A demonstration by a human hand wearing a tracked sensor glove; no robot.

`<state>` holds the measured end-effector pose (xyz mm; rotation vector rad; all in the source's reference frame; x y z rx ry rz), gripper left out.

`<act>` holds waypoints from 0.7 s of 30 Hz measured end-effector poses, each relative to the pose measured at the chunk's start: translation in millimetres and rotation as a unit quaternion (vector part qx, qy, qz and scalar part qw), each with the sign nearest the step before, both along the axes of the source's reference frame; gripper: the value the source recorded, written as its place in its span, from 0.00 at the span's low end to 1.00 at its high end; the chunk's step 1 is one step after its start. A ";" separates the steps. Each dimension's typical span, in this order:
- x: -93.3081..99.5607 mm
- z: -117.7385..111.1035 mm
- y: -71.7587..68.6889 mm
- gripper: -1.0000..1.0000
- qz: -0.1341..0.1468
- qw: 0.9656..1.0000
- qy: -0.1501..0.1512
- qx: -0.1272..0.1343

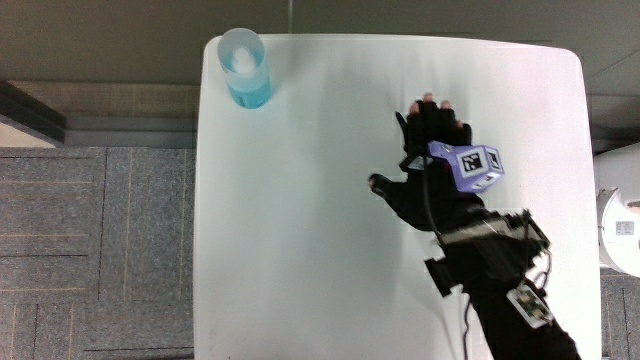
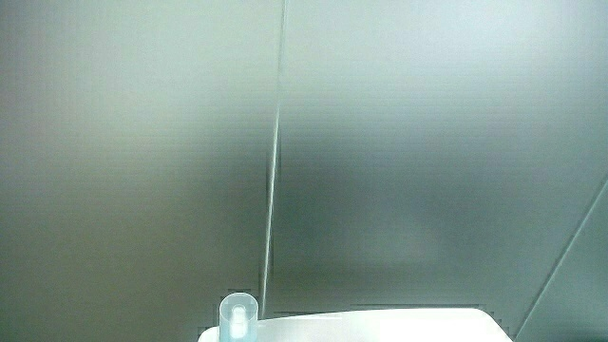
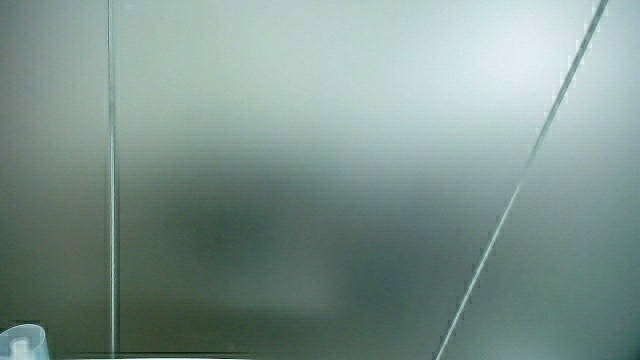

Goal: Pick cleaning spray

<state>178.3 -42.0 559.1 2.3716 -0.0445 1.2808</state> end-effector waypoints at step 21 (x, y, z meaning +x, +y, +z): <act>-62.0 -4.3 -36.5 0.50 -0.015 1.000 0.002 0.020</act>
